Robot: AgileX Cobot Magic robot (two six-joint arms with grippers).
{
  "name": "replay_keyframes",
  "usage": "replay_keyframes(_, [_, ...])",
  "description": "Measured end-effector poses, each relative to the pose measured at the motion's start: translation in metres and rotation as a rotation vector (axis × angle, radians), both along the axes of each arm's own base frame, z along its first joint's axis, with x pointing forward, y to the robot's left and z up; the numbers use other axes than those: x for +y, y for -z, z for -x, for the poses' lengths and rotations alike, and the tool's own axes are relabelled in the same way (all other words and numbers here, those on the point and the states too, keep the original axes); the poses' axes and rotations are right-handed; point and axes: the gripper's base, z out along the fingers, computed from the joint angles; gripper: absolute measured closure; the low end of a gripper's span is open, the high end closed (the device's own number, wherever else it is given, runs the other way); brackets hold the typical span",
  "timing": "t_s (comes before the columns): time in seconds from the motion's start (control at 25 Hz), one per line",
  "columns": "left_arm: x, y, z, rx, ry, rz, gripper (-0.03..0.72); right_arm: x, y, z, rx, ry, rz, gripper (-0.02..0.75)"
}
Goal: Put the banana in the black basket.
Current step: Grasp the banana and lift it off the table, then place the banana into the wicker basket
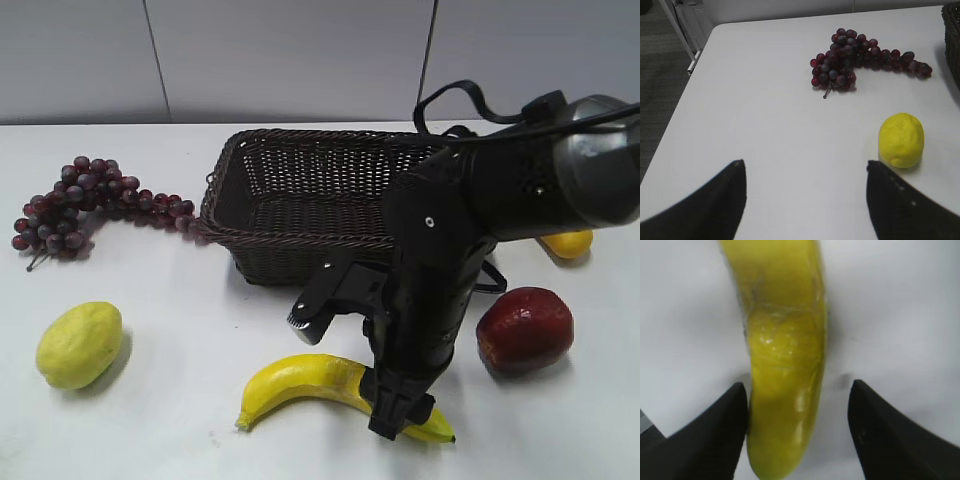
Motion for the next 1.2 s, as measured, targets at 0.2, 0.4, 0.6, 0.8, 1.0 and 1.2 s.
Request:
replay_keyframes(0.2, [0.000,0.000,0.000,0.000,0.000,0.000,0.133,0.000,0.001,0.000,0.001,0.001,0.001,0.303])
replay_keyframes(0.4, [0.000,0.000,0.000,0.000,0.000,0.000,0.133,-0.001,0.007,0.001,0.025,0.001,0.022,0.425])
replay_keyframes(0.6, [0.000,0.000,0.000,0.000,0.000,0.000,0.133,-0.002,-0.003,0.004,0.039,0.011,0.013,0.425])
replay_keyframes(0.8, [0.000,0.000,0.000,0.000,0.000,0.000,0.133,-0.001,-0.055,0.003,-0.009,-0.025,-0.030,0.425])
replay_keyframes(1.0, [0.000,0.000,0.000,0.000,0.000,0.000,0.133,0.002,-0.124,-0.013,-0.245,-0.091,-0.100,0.425])
replay_keyframes(1.2, [0.000,0.000,0.000,0.000,0.000,0.000,0.133,0.009,-0.168,-0.048,-0.507,-0.136,-0.112,0.425])
